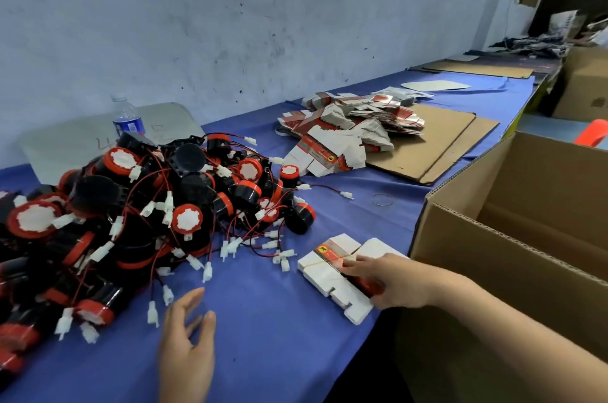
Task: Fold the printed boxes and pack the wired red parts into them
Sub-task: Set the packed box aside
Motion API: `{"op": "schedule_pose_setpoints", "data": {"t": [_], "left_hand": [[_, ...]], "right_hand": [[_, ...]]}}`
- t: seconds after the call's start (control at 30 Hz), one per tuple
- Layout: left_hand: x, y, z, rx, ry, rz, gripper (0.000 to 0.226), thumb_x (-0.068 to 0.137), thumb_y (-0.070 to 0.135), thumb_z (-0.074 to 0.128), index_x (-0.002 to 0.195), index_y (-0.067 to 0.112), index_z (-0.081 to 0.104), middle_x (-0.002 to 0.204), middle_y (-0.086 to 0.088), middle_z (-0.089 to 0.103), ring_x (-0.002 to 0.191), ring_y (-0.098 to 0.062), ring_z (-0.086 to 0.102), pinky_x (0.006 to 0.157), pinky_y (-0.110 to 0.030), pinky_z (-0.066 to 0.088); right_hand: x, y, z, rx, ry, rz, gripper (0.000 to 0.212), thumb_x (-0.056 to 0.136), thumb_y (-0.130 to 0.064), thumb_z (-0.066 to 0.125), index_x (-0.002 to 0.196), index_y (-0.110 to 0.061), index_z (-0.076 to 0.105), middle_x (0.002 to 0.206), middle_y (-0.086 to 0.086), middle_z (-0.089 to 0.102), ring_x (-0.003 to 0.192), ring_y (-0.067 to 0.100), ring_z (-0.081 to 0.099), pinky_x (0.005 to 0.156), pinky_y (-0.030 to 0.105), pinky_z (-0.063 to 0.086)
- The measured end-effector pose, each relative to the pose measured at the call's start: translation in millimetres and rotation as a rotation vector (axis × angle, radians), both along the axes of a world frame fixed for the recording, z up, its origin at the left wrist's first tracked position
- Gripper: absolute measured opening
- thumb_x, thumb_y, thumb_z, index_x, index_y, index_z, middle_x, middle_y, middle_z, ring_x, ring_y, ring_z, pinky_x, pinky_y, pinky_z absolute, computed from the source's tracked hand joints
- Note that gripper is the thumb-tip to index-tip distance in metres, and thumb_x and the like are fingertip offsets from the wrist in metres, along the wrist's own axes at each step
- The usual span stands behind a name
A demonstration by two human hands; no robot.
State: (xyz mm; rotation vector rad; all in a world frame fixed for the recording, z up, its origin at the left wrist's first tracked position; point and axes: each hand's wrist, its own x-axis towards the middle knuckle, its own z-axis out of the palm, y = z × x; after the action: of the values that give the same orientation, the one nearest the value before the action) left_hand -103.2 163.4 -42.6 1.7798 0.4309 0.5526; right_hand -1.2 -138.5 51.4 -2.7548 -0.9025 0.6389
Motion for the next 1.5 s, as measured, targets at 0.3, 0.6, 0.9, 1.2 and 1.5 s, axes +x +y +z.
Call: {"op": "schedule_pose_setpoints", "data": {"t": [0.3,0.6,0.9,1.2,1.5], "left_hand": [[3,-3,2,0.112,0.07,-0.099,0.036,0.093,0.006,0.057,0.116,0.034,0.054,0.127,0.007,0.052,0.112,-0.016,0.05,0.094,-0.032,0.039],[-2,-5,4,0.228,-0.006,-0.132,0.039,0.091,0.001,0.059,0.105,0.038,0.055,0.12,0.004,0.053,0.111,-0.02,0.054,0.093,-0.033,0.041],[-2,-66,17,0.857,-0.438,-0.605,0.034,0.088,0.028,0.053,0.119,0.029,0.065,0.128,0.014,0.058,0.122,-0.001,0.051,0.1,-0.016,0.04],[48,-101,15,1.041,-0.272,-0.624,0.045,0.077,0.027,0.065,0.122,0.028,0.067,0.126,0.012,0.062,0.112,-0.006,0.06,0.092,-0.016,0.048],[50,-75,31,-0.271,-0.125,-0.548,0.096,0.08,0.078,0.041,0.132,-0.002,0.053,0.134,-0.023,0.055,0.134,-0.034,0.042,0.108,-0.035,0.036]], "right_hand": [[12,0,17,-0.266,-0.034,0.176,0.067,0.092,-0.017,0.061,0.149,-0.034,0.029,0.154,-0.015,0.03,0.132,0.021,0.039,0.107,0.039,0.035],[28,32,54,-0.227,0.094,0.203,0.037,0.098,-0.021,0.052,0.135,-0.024,0.054,0.121,-0.004,0.064,0.101,0.013,0.058,0.088,0.026,0.045],[8,38,-11,0.008,-0.675,0.143,0.032,0.103,-0.037,0.03,0.13,-0.029,0.044,0.098,0.008,0.066,0.085,0.032,0.059,0.072,0.039,0.045],[-18,17,22,0.767,-0.966,0.163,0.03,0.099,-0.033,0.038,0.095,-0.018,0.064,0.065,-0.004,0.064,0.053,0.016,0.058,0.047,0.028,0.045],[4,73,21,1.542,-0.141,-0.607,0.011,0.099,-0.018,0.049,0.102,-0.028,0.052,0.069,-0.013,0.071,0.06,0.002,0.067,0.051,0.015,0.05]]}}
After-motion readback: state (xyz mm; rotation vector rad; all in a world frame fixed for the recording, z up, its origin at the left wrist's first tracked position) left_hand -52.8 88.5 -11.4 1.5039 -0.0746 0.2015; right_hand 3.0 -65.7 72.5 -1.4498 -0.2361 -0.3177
